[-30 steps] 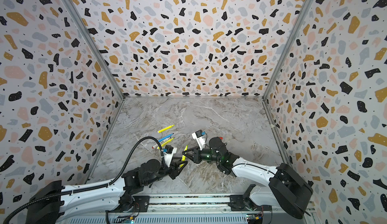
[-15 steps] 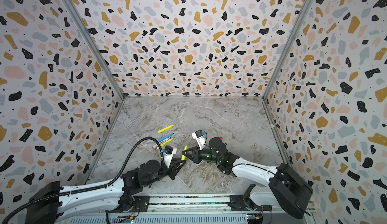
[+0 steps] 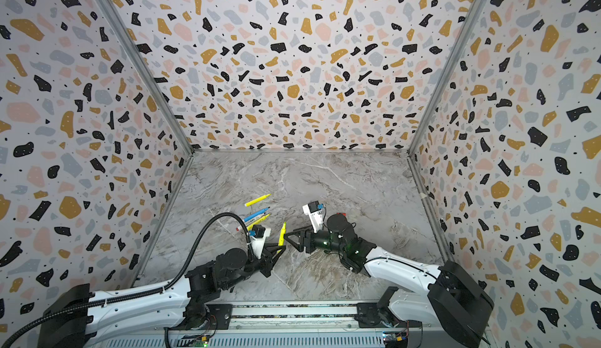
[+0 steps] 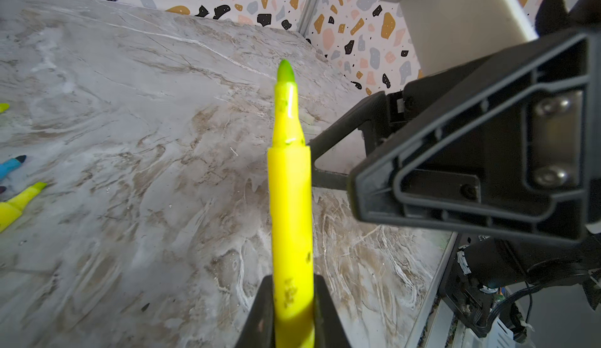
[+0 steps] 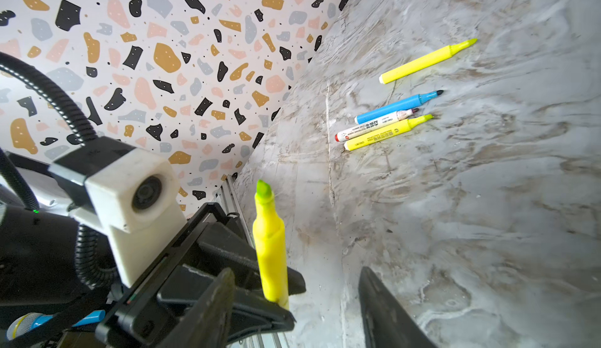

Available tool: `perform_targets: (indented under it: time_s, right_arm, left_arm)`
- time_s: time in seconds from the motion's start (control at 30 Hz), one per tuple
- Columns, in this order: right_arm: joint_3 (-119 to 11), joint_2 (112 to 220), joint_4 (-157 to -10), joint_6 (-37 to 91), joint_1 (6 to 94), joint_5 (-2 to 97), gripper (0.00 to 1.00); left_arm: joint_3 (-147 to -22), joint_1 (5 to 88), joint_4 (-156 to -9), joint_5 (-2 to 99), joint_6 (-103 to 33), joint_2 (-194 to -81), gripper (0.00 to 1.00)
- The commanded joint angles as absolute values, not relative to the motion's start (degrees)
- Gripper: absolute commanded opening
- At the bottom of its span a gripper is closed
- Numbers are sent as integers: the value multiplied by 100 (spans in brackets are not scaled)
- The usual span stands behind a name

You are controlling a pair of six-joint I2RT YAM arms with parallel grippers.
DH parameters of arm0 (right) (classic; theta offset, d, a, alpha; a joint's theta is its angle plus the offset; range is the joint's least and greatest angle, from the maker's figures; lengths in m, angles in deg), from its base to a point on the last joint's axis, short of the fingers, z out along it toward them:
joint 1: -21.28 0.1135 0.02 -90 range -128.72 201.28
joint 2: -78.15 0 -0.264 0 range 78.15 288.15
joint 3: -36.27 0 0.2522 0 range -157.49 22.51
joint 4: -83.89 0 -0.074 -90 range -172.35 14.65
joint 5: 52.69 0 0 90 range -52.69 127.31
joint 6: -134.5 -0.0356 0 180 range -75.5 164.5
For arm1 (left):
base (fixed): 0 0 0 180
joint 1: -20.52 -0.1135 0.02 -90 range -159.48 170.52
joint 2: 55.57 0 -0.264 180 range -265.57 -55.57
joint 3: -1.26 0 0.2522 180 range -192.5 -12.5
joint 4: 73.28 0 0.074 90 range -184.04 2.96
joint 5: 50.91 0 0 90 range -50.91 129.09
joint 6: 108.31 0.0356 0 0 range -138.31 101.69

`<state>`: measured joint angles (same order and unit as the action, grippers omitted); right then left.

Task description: Insert the pens into the pen caps

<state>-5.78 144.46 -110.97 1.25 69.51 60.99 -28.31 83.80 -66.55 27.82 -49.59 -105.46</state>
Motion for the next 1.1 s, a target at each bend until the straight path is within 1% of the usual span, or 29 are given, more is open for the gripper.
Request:
perform_targets:
  time_s: [0.0, 0.23, 0.37, 0.47, 0.53, 0.7, 0.87, 1.07]
  right_arm:
    - [-495, 14041, -10725, 257, 6840, 5755, 62]
    - [-210, 13189, -10127, 150, 6138, 5884, 63]
    - [-106, 12635, -9561, 386, 5570, 5853, 68]
    - [-110, 12583, -9139, 519, 4977, 6101, 68]
    - [-177, 12592, -8811, 710, 4758, 6103, 69]
    - [-382, 12860, -8079, 1127, 4394, 5588, 71]
    - [-745, 13401, -7699, 1501, 4258, 4922, 71]
    - [-1431, 14519, -7580, 1912, 3740, 4529, 71]
  left_arm:
    - [-3012, 8364, -6744, 2655, -4907, -10518, 0]
    - [-3196, 8362, -7060, 2559, -4953, -10318, 0]
    - [-3367, 8362, -7468, 2457, -4849, -10193, 0]
    - [-3231, 8362, -7306, 2535, -4971, -10146, 0]
    - [-3141, 8362, -7079, 2716, -5049, -10121, 0]
    - [-2938, 8362, -6797, 3049, -5178, -9975, 0]
    - [-2805, 8362, -6648, 3222, -5223, -9789, 0]
    - [-2759, 8362, -6560, 3381, -5222, -9765, 0]
